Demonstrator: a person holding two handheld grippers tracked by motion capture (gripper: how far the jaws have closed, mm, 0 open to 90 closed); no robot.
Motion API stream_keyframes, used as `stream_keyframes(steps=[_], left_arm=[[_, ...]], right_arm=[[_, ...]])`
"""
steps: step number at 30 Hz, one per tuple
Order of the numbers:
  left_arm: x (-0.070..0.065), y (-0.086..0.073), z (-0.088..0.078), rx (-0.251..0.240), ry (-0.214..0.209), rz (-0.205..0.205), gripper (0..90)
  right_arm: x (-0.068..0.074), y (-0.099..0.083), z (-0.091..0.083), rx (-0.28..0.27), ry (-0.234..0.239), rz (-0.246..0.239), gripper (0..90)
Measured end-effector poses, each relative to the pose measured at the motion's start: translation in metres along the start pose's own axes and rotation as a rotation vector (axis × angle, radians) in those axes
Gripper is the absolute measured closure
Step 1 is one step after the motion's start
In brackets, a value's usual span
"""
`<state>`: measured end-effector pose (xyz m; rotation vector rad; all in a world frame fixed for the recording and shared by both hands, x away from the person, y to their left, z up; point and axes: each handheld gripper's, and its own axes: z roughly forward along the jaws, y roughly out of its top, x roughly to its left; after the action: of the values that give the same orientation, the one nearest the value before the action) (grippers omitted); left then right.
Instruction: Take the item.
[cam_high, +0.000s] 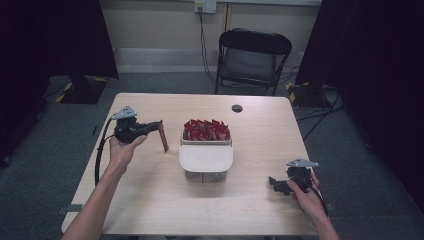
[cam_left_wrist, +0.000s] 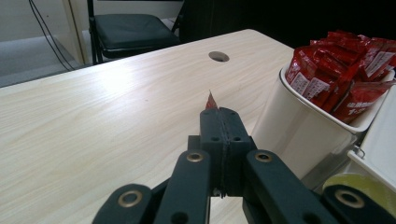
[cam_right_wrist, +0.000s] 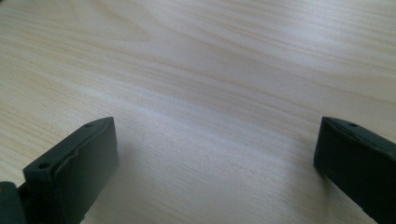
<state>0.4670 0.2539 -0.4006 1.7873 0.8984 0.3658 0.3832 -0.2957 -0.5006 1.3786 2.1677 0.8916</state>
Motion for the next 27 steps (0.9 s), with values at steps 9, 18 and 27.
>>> stream_keyframes(steps=[9, 18, 27], left_arm=[[0.002, -0.012, -0.017, 0.007, -0.026, 0.024, 89.8], [-0.006, -0.015, -0.03, 0.068, -0.006, 0.1, 89.8], [-0.007, -0.022, -0.037, 0.061, -0.021, 0.051, 89.8]], right_arm=[[0.0, 0.0, 0.0, 0.0, 0.0, 0.0, 0.0], [0.0, 0.0, 0.0, 0.0, -0.001, 0.0, 0.0], [0.0, 0.0, 0.0, 0.0, -0.003, 0.003, 0.0]])
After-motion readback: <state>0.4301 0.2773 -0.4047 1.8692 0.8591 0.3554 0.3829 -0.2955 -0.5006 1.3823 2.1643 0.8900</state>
